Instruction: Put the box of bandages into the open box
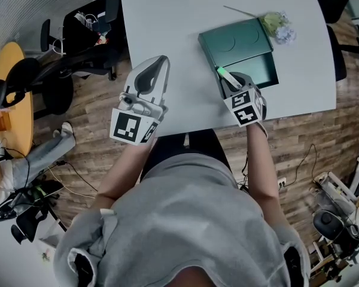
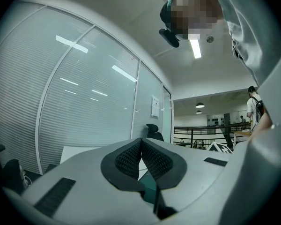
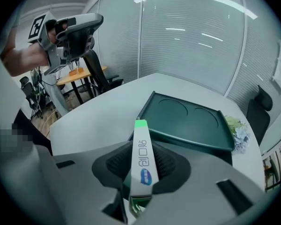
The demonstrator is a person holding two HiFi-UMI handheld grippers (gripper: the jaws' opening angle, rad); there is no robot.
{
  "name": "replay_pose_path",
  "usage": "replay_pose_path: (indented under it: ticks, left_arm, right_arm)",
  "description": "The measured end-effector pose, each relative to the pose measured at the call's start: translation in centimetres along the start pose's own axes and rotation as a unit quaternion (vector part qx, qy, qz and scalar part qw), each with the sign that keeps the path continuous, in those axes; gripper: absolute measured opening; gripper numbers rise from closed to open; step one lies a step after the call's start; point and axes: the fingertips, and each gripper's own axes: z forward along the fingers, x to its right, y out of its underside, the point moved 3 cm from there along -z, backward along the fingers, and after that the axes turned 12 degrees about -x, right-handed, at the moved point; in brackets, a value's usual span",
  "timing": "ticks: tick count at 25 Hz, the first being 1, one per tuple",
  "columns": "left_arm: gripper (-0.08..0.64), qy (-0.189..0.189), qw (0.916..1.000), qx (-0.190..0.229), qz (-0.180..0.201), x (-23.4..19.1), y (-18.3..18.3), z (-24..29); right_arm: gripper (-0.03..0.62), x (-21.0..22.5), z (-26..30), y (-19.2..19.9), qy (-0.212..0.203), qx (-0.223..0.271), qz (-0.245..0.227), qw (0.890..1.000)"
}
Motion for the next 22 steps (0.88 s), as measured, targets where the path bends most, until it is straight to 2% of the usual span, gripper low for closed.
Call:
replay_pose_path:
  ticks: [5,10,18,21,22]
  left_arm:
    - [0.02,-0.005,1.0,0.002,0.0,-0.2,0.1,-0.6]
    - [0.02,-0.005,1.0,0.006,0.004,0.3,-0.1,-1.0]
    - [0.02,0.001,0.9999,0.014,0.008,1.1,-0.8,-1.6]
    - [0.02,0.001,0.9998,0.019,0.01,1.5,-1.2,-2.0]
    - [0.02,0.002,0.9997,0.022,0.01,1.6,-1.4,-2.2]
  right_arm:
    - [0.121,-0.9,0.4,0.6,-0.019,-0.009,0.001,1.0]
    - [0.155,-1.1,-0.6,0.8,-0.031,0.022,0.033,0.999]
    - [0.16,0.3,-4.4,-1.1,-0.017,0.101,0.076,0.992]
    - [0.155,1.2,-7.2,-2.1,0.012,0.161,0.099,0.982]
    - [0.121,1.5,-8.5,-2.5,0.023,0.186,0.111,0.976]
